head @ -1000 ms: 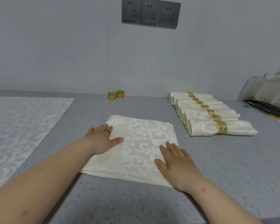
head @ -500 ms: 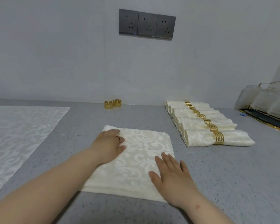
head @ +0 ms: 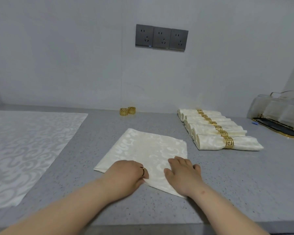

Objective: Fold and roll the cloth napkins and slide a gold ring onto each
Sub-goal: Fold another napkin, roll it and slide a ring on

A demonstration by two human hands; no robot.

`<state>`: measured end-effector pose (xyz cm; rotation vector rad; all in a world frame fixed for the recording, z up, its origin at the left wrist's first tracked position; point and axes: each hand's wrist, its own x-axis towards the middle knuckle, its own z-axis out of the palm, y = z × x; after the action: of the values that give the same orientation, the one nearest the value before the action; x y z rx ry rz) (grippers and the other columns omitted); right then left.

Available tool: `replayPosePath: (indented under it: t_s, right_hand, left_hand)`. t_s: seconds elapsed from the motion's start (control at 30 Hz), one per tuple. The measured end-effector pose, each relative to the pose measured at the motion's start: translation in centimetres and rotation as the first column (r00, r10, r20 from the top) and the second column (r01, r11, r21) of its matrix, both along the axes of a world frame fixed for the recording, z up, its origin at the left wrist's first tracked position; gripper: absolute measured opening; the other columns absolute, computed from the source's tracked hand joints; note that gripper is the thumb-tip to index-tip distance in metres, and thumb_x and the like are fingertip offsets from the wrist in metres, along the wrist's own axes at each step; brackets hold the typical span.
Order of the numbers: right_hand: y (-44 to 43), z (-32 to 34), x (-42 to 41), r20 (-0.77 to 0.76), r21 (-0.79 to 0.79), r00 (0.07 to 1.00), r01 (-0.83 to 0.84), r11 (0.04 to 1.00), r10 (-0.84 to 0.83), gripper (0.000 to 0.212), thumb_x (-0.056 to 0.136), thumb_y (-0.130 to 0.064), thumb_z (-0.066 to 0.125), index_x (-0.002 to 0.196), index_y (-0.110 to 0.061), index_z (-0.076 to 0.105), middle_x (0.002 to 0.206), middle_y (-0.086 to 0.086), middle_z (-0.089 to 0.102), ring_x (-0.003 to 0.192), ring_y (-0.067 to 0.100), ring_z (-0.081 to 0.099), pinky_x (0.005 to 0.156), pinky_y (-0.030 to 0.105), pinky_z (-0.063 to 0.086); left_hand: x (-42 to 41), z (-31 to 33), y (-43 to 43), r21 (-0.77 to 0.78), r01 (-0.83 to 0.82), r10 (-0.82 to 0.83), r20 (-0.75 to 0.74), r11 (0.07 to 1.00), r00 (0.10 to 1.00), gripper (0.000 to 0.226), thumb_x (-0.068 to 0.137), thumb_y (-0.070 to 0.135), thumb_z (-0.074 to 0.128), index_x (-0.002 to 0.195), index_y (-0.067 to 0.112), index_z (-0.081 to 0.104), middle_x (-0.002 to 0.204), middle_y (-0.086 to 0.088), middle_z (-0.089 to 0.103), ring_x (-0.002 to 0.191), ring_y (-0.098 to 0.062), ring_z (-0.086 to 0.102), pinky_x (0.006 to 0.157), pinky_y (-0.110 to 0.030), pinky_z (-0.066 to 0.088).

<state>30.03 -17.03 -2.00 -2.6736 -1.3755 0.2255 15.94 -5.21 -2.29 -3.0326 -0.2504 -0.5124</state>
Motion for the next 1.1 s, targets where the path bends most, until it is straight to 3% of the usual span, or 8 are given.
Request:
replayPosePath:
  t_s: [0.13, 0.2, 0.3, 0.5, 0.73, 0.87, 0.97, 1.1]
  right_hand:
    - [-0.8, 0.7, -1.0, 0.084, 0.042, 0.996, -0.039, 0.998, 0.035, 0.042, 0.097, -0.037, 0.026, 0.135, -0.024, 0.037, 0.140, -0.001, 0.035, 0.129, 0.019, 0.028, 0.102, 0.035, 0.018]
    - [-1.2, 0.6, -1.8, 0.138, 0.036, 0.986, -0.100, 0.994, 0.094, 0.042, 0.096, -0.041, 0.029, 0.133, -0.025, 0.041, 0.134, -0.002, 0.039, 0.125, 0.019, 0.031, 0.101, 0.034, 0.018]
    - [-1.5, 0.8, -2.9, 0.089, 0.070, 0.975, -0.208, 0.976, 0.202, 0.046, 0.092, -0.049, 0.037, 0.133, -0.028, 0.043, 0.129, -0.005, 0.041, 0.123, 0.016, 0.032, 0.099, 0.030, 0.019]
    - [-1.2, 0.9, -4.0, 0.075, 0.090, 0.938, -0.344, 0.934, 0.339, 0.055, 0.085, -0.054, 0.050, 0.135, -0.030, 0.042, 0.106, -0.011, 0.033, 0.118, 0.013, 0.033, 0.089, 0.023, 0.018]
    - [-0.2, -0.1, -4.6, 0.243, 0.100, 0.892, -0.414, 0.905, 0.381, 0.099, 0.050, -0.073, 0.005, 0.128, -0.028, 0.047, 0.102, -0.012, 0.033, 0.111, 0.012, 0.036, 0.083, 0.024, 0.014]
    - [0.3, -0.7, -4.9, 0.169, 0.155, 0.891, -0.446, 0.882, 0.421, 0.099, 0.049, -0.073, 0.009, 0.133, -0.030, 0.040, 0.127, -0.012, 0.038, 0.123, 0.009, 0.030, 0.096, 0.020, 0.008]
    - [0.9, -0.4, -5.1, 0.169, 0.171, 0.876, -0.477, 0.862, 0.451, 0.093, 0.055, -0.073, 0.016, 0.134, -0.028, 0.040, 0.133, -0.012, 0.041, 0.126, 0.008, 0.032, 0.108, 0.022, 0.003]
    - [1.4, 0.3, -3.0, 0.243, 0.236, 0.860, -0.502, 0.832, 0.450, 0.031, 0.088, -0.034, 0.045, 0.112, -0.021, 0.061, 0.113, -0.005, 0.060, 0.107, 0.016, 0.051, 0.085, 0.020, 0.028]
  left_hand:
    - [-1.8, -0.2, 2.4, 0.113, -0.064, 0.064, 0.009, 0.992, 0.998, 0.008, 0.048, 0.035, 0.059, 0.050, 0.035, 0.067, 0.047, 0.020, 0.059, 0.038, 0.002, 0.054, 0.035, -0.008, 0.037]
    - [-3.1, -0.4, 3.1, 0.054, -0.134, 0.134, 0.016, 0.989, 0.991, 0.012, 0.057, 0.029, 0.057, 0.055, 0.035, 0.068, 0.052, 0.020, 0.062, 0.044, 0.001, 0.058, 0.037, -0.010, 0.038]
    - [-4.3, -0.7, 4.7, -0.096, -0.280, 0.293, 0.160, 0.955, 0.943, 0.027, 0.087, 0.011, 0.046, 0.099, 0.027, 0.065, 0.100, 0.005, 0.068, 0.095, -0.013, 0.062, 0.063, -0.019, 0.038]
    - [-6.3, -1.1, 4.8, -0.265, -0.244, 0.294, 0.166, 0.933, 0.941, 0.040, 0.088, 0.039, 0.047, 0.127, 0.035, 0.048, 0.120, 0.014, 0.060, 0.104, -0.006, 0.057, 0.073, -0.012, 0.036]
    - [-6.5, -1.9, 2.7, 0.005, -0.001, 0.000, 0.243, 1.000, 0.970, 0.010, 0.053, 0.032, 0.057, 0.060, 0.036, 0.064, 0.053, 0.022, 0.062, 0.041, 0.003, 0.054, 0.040, -0.009, 0.037]
    - [-7.5, -1.5, 3.2, -0.323, -0.152, 0.235, 0.236, 0.934, 0.943, 0.019, 0.068, 0.049, 0.034, 0.077, 0.034, 0.042, 0.043, 0.013, 0.046, 0.052, 0.002, 0.051, 0.043, -0.011, 0.028]
    - [-7.9, -1.3, 3.8, -0.556, -0.065, 0.252, 0.266, 0.828, 0.930, 0.015, 0.084, 0.039, 0.058, 0.073, 0.043, 0.049, 0.053, 0.018, 0.052, 0.057, 0.001, 0.048, 0.049, -0.015, 0.029]
    - [-8.9, -0.5, 4.4, -0.753, -0.037, 0.333, 0.247, 0.657, 0.910, 0.047, 0.081, 0.006, 0.066, 0.045, 0.035, 0.056, 0.044, 0.019, 0.050, 0.049, 0.005, 0.048, 0.050, -0.008, 0.033]
